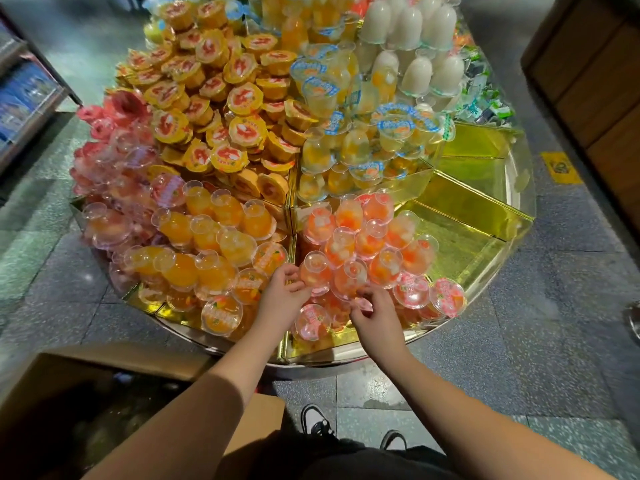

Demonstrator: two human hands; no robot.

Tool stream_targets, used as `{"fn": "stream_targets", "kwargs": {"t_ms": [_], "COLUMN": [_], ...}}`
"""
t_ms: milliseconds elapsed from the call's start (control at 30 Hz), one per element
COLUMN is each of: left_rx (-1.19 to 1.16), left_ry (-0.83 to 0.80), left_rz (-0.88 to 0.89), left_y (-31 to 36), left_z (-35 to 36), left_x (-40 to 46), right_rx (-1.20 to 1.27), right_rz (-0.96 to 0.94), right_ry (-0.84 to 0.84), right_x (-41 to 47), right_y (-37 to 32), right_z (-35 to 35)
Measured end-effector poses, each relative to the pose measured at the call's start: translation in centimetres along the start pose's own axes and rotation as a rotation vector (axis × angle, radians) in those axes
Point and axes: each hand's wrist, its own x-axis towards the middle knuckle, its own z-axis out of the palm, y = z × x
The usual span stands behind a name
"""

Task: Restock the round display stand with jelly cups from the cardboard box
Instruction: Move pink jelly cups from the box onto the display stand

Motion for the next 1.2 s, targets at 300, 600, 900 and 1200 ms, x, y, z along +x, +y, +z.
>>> {"fn": "stream_targets", "kwargs": {"t_ms": [300, 600, 900, 1200], "left_rx": [-0.015, -0.027, -0.014, 0.016], "left_ry": [-0.038, 0.089, 0.348, 0.645], "left_rz": [-0.033, -0.110, -0.082, -0.233], "left_y": [0.5, 2.9, 0.0, -11.8], "left_z": [0.3, 1.8, 1.2, -5.4], "left_x": [-1.6, -5.2, -14.2, -29.0], "right_rx": [-0.192, -0.302, -0.261, -0.541], "right_rz": [-0.069, -0.105, -0.287, -0.723], "right_ry": [-0.267, -0.425, -0.467, -0.948], "right_x": [-0.2, -0.5, -3.8, -13.0], "right_y": [-0.1, -1.0, -1.0, -5.1], "right_z": [-1.7, -5.1, -5.9, 4.9]}}
